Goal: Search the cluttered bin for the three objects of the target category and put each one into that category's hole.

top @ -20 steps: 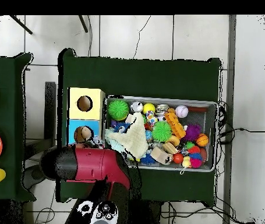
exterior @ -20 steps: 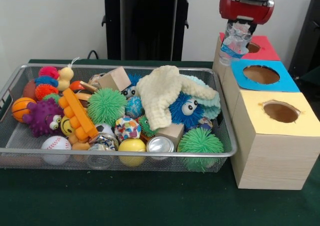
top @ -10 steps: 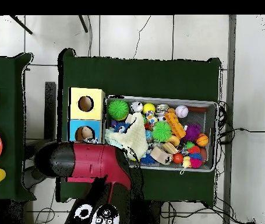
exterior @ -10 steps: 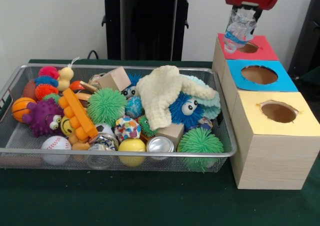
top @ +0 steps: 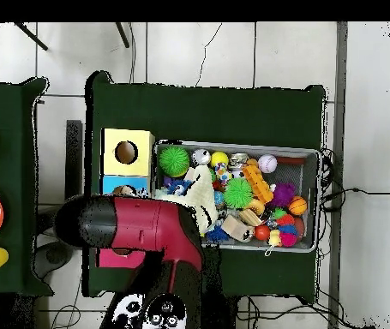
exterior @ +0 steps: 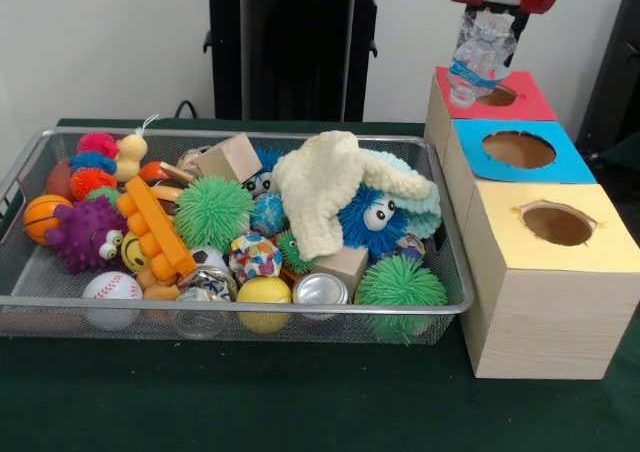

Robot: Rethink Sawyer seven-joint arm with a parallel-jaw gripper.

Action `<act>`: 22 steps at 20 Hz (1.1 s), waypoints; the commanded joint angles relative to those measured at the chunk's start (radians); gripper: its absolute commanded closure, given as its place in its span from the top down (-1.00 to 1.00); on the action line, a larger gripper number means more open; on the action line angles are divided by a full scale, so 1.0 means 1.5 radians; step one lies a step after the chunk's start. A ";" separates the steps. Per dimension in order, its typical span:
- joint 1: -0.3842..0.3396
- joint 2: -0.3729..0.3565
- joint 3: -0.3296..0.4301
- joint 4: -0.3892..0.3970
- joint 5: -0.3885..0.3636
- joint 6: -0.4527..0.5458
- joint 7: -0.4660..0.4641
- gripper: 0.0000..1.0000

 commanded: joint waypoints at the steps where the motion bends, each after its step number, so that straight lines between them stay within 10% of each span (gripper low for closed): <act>1: -0.002 0.042 0.052 -0.028 0.023 0.001 0.141 -1.00; 22: 0.090 0.091 0.042 0.029 0.058 -0.112 0.186 -1.00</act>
